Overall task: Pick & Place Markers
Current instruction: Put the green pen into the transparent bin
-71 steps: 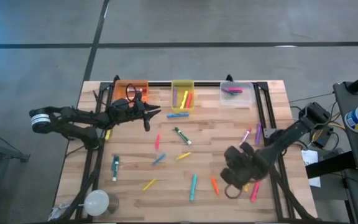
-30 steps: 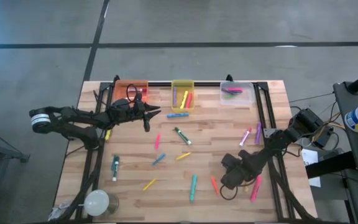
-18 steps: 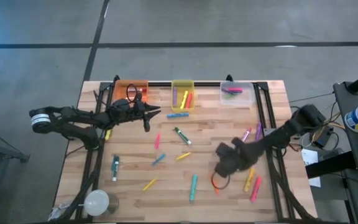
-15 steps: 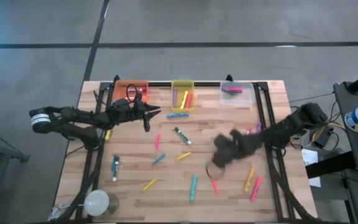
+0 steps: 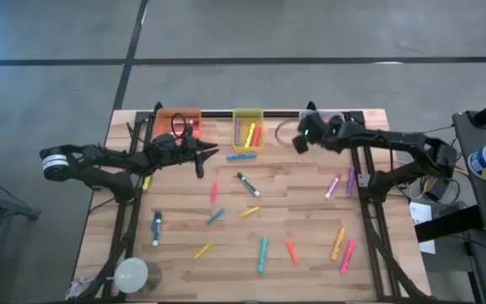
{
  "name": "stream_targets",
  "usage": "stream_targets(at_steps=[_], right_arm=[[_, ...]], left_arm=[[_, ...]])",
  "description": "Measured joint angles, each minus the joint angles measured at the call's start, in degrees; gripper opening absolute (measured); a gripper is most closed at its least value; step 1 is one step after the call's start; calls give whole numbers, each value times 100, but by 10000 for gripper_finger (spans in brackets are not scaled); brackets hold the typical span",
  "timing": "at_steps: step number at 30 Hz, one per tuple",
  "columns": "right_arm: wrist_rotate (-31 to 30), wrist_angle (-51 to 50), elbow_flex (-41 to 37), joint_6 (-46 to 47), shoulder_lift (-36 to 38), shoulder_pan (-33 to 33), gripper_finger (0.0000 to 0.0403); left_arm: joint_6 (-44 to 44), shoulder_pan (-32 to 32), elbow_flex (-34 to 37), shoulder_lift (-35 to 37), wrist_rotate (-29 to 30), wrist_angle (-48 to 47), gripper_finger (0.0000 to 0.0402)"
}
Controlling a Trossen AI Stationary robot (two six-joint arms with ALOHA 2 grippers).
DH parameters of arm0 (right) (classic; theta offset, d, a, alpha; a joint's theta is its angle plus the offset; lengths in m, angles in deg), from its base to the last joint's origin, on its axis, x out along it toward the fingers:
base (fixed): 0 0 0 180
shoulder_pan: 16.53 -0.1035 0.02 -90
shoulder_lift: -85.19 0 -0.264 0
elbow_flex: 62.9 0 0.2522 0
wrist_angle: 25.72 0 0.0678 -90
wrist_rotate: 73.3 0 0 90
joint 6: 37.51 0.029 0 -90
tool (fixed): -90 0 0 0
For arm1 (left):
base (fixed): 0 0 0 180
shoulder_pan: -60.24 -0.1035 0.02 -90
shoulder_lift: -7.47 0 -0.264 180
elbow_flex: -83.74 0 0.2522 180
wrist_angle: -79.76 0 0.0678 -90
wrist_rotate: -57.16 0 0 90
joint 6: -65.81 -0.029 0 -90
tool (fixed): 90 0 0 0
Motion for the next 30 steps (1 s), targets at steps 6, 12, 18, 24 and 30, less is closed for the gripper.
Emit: stream_targets(at_steps=[6,12,18,24,30], right_arm=[[102,1020,0,-618,-136,879,41],[603,1781,4,-978,-737,1239,41],[692,1740,2,-1088,-1204,1491,41],[1250,1723,2,-1082,-1515,1652,51],[1249,1623,2,-1011,-1575,1652,96]], left_arm=[[280,0,-100,0,25,-100,78],[456,0,-162,0,285,-155,78],[410,0,-156,0,246,-241,30],[231,1,-174,0,222,-319,3],[309,-11,-551,0,598,-1000,16]])
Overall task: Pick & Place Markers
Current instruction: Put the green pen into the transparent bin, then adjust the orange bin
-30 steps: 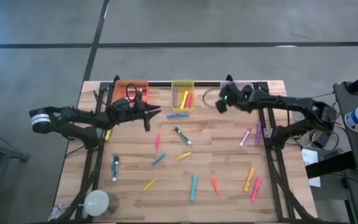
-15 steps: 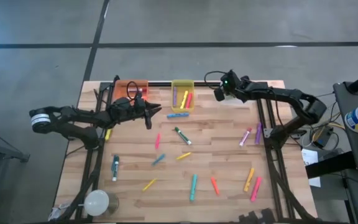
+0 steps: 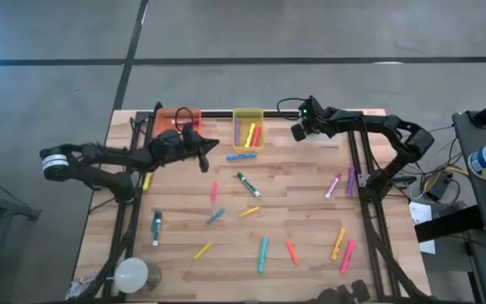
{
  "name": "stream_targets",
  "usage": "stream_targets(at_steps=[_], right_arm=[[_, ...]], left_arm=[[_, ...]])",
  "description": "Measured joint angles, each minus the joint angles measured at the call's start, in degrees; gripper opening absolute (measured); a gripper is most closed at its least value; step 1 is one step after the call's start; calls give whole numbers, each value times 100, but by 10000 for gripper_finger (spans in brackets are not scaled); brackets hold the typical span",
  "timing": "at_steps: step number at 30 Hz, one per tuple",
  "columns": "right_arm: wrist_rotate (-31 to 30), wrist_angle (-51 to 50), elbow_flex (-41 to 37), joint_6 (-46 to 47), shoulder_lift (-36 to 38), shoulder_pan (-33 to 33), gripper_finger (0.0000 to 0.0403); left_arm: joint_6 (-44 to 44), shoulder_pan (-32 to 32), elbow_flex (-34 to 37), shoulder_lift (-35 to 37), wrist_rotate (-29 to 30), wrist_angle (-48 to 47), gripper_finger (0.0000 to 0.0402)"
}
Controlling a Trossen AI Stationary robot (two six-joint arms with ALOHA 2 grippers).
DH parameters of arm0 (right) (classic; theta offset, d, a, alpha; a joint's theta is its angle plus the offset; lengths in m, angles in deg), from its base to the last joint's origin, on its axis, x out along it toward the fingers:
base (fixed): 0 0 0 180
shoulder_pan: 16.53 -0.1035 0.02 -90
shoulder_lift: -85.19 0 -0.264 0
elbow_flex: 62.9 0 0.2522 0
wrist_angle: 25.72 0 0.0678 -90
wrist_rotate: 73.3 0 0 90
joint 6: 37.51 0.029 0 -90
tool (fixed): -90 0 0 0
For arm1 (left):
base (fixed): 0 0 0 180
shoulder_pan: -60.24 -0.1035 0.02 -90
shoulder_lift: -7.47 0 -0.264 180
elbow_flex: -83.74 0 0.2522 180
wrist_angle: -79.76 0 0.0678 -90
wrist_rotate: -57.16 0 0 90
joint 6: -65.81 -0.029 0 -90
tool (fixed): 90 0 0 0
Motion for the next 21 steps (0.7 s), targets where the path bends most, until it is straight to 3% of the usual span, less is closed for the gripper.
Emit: stream_targets(at_steps=[6,13,17,21], right_arm=[[479,-234,0,1,290,-25,115],[547,-377,-237,-316,941,-717,71],[252,78,-567,-262,1530,-1379,43],[-92,725,-947,-200,2064,-2080,26]], left_arm=[[-611,17,-813,0,-38,-1711,32],[-643,433,-1735,172,-51,-3954,3],[-349,1002,-2181,315,425,-5295,1],[548,1568,-2656,382,1095,-7158,1]])
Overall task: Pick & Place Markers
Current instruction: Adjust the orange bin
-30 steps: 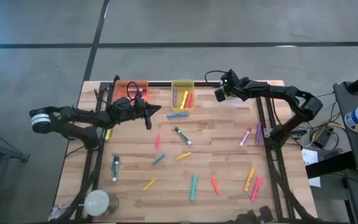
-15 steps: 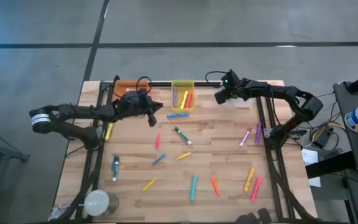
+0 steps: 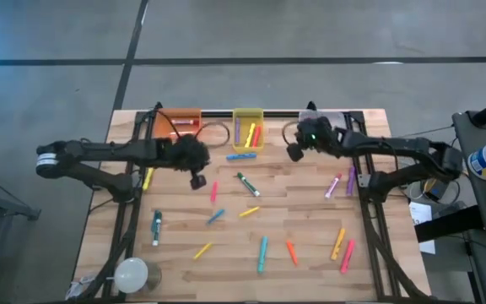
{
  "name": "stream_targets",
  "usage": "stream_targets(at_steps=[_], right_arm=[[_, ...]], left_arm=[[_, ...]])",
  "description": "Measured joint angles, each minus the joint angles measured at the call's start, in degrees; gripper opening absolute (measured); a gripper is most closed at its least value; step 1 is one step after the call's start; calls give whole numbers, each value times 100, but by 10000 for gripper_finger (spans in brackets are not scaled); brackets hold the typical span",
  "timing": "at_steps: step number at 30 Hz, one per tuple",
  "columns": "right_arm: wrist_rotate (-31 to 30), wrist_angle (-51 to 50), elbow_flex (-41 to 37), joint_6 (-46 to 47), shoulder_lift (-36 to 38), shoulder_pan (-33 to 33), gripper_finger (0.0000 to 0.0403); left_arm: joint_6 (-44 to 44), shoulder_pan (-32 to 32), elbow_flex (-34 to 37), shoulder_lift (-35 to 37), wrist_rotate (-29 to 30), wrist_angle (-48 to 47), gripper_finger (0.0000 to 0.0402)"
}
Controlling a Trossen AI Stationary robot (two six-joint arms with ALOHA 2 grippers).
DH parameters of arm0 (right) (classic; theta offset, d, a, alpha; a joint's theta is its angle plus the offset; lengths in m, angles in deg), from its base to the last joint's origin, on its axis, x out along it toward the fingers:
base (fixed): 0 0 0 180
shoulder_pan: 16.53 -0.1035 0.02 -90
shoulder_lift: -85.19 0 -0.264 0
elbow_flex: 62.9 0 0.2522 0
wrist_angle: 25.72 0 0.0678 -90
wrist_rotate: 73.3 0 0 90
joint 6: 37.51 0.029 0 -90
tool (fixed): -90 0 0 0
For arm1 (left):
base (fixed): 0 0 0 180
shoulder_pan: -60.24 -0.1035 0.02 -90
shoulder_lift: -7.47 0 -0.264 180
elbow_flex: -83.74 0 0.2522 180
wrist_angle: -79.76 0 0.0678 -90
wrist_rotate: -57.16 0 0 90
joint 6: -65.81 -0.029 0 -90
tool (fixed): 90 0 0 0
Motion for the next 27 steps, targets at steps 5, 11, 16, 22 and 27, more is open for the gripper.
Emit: stream_targets(at_steps=[5,11,16,22,27], right_arm=[[-110,695,-457,-98,483,-603,18],[-128,1078,-748,-169,669,-818,18],[-129,1159,-809,-246,638,-809,18],[-127,1146,-811,-314,632,-814,18],[-119,1141,-811,-343,632,-814,18]], left_arm=[[1468,517,-174,-2,522,-2199,2],[2220,334,345,-5,994,-3151,35],[1933,-588,728,-30,841,-2825,67],[1642,-2056,649,-41,549,-2633,78],[1473,-2990,660,-233,383,-2637,78]])
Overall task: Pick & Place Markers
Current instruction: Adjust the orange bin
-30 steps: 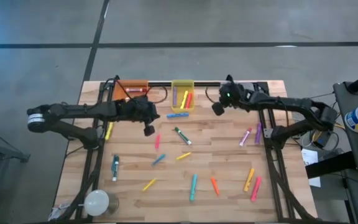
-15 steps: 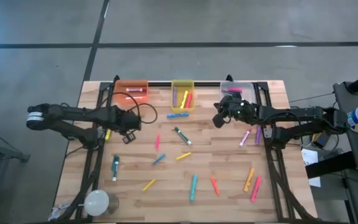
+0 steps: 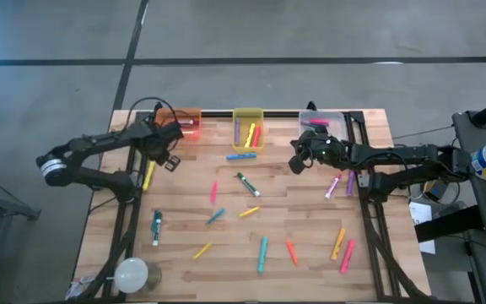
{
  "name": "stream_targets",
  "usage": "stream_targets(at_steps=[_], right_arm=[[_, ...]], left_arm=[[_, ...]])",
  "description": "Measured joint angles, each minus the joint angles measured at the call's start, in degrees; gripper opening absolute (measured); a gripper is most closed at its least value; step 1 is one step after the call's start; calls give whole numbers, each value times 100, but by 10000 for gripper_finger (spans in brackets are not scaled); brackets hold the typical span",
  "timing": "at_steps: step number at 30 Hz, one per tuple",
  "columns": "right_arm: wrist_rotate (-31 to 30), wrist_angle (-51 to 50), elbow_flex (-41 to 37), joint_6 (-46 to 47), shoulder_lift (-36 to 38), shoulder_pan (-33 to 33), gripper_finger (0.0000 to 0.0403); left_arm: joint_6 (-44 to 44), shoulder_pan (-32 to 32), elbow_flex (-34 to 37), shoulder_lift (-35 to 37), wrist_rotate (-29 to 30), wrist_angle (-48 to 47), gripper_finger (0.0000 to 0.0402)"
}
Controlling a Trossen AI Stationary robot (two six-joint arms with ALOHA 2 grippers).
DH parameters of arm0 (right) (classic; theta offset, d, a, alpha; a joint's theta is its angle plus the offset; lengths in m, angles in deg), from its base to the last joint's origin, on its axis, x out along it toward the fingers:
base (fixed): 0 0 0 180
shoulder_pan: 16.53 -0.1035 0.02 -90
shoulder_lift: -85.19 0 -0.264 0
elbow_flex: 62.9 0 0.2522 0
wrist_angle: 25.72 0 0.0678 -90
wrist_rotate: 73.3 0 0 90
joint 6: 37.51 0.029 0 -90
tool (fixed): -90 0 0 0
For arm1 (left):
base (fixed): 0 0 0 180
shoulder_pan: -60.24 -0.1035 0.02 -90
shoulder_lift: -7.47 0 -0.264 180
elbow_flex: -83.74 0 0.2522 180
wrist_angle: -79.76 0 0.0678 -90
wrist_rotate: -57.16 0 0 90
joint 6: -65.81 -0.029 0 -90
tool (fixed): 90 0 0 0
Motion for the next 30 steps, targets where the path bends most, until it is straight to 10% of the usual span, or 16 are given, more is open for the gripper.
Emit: stream_targets(at_steps=[30], right_arm=[[72,-357,0,-28,0,-4,18]], left_arm=[[-452,-701,-58,-2060,272,-17,79]])
